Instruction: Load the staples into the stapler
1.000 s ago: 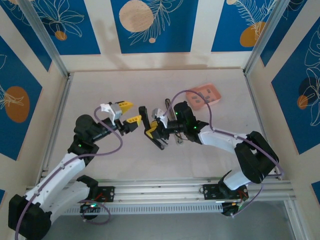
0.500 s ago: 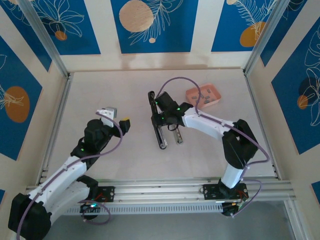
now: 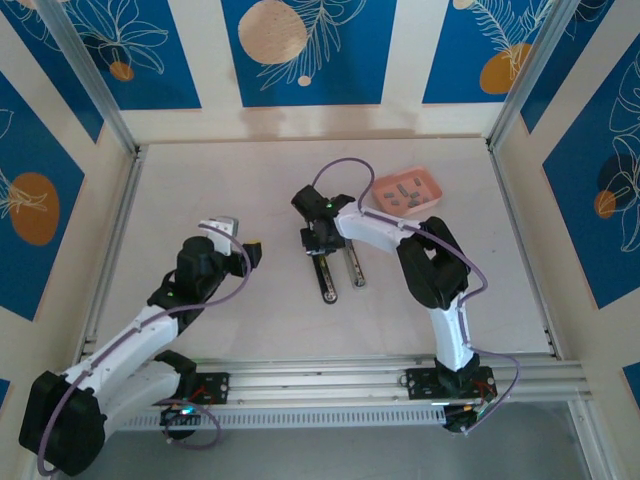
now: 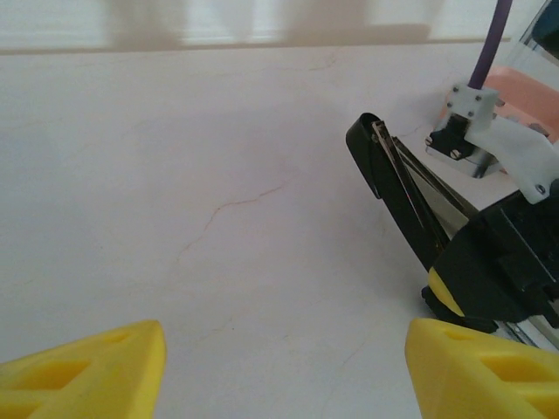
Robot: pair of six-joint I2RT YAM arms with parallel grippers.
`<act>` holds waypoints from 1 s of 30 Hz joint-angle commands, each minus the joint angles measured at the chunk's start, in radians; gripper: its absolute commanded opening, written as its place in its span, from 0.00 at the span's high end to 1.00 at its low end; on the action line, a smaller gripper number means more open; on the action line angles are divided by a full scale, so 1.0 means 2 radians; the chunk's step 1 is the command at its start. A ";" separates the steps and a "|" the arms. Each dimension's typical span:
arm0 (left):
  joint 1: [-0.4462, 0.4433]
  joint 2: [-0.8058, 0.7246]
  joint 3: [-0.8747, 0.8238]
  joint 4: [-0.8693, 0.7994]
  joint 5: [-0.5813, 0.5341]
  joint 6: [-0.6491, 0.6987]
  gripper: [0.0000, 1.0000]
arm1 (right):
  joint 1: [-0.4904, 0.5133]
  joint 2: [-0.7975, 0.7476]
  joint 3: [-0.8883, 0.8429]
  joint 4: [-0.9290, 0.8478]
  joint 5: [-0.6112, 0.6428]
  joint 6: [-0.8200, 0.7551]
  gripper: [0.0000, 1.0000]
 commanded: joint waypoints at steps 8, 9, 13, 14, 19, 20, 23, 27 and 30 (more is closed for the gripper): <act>0.002 0.001 0.011 -0.011 -0.028 -0.017 0.21 | -0.001 0.027 0.053 0.017 -0.050 0.097 0.94; 0.003 0.000 0.013 -0.020 -0.038 -0.028 0.19 | 0.003 0.030 0.059 0.016 -0.051 0.104 0.94; 0.014 -0.001 0.021 -0.063 -0.068 -0.059 0.18 | 0.021 0.048 0.091 0.015 -0.058 0.115 0.93; 0.016 -0.001 0.020 -0.067 -0.069 -0.063 0.18 | 0.025 0.053 0.100 0.016 -0.057 0.117 0.93; 0.022 -0.004 0.012 -0.064 -0.070 -0.073 0.19 | 0.035 0.089 0.149 0.002 -0.057 0.123 0.92; 0.022 -0.003 0.011 -0.063 -0.068 -0.074 0.19 | 0.035 0.095 0.157 0.000 -0.058 0.123 0.91; 0.022 -0.001 0.012 -0.061 -0.066 -0.074 0.18 | 0.037 0.113 0.181 -0.014 -0.056 0.122 0.89; 0.022 0.001 0.011 -0.058 -0.065 -0.071 0.18 | 0.039 0.127 0.194 -0.021 -0.056 0.123 0.84; 0.024 0.002 0.011 -0.059 -0.064 -0.070 0.18 | 0.039 0.133 0.200 -0.021 -0.059 0.124 0.77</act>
